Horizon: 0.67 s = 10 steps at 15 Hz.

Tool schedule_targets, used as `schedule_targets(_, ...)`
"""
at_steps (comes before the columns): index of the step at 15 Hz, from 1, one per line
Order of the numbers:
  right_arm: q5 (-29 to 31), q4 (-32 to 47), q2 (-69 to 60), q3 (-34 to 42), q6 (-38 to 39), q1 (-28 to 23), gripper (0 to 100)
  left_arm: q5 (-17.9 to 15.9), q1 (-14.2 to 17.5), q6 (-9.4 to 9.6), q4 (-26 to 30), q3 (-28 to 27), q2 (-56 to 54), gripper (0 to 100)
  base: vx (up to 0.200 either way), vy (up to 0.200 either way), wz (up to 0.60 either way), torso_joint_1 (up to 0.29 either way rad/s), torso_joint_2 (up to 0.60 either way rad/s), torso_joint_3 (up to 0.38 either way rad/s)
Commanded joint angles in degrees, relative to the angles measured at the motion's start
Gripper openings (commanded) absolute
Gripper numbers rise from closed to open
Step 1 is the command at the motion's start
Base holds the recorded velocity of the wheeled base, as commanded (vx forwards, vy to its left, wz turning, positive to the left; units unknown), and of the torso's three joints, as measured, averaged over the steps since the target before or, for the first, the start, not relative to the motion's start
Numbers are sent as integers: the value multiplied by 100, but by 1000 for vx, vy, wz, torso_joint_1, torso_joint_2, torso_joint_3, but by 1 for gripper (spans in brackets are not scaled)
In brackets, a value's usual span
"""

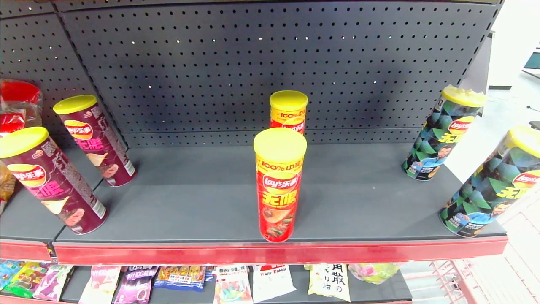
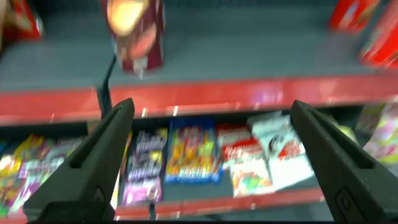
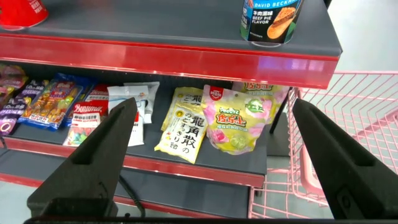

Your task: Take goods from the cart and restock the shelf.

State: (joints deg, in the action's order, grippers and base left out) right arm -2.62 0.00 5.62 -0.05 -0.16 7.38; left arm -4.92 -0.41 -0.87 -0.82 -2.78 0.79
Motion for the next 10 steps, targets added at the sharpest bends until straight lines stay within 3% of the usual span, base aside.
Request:
schedule_targets(1,-2,0,9,5,7,1,100,-123,-389,-740,-226,-2280,2452,100,0,0,0,0,0,0)
schedule_targets(2,-2,0,9,5,-2,1,100,-378,-539,-731,-200,-2693,2874,100,0,0,0,0,0,0)
schedule_targets(4,-2,0,9,-4,-2,1,100,-1239,-767,-494,-208,-2693,3867,100,0,0,0,0,0,0)
schedule_targets(5,7,0,9,5,7,1,100,-1450,-776,-467,-217,-2719,4438,100,0,0,0,0,0,0)
schedule_targets(8,-2,0,9,5,7,1,100,-1467,-1189,227,-419,-2877,5853,100,0,0,0,0,0,0)
schedule_targets(9,-2,0,9,-4,7,1,100,-1459,-1277,306,-481,-2912,6038,100,0,0,0,0,0,0)
schedule_targets(10,-2,0,9,-4,7,1,100,-1415,-1611,412,-551,-3009,6372,100,0,0,0,0,0,0)
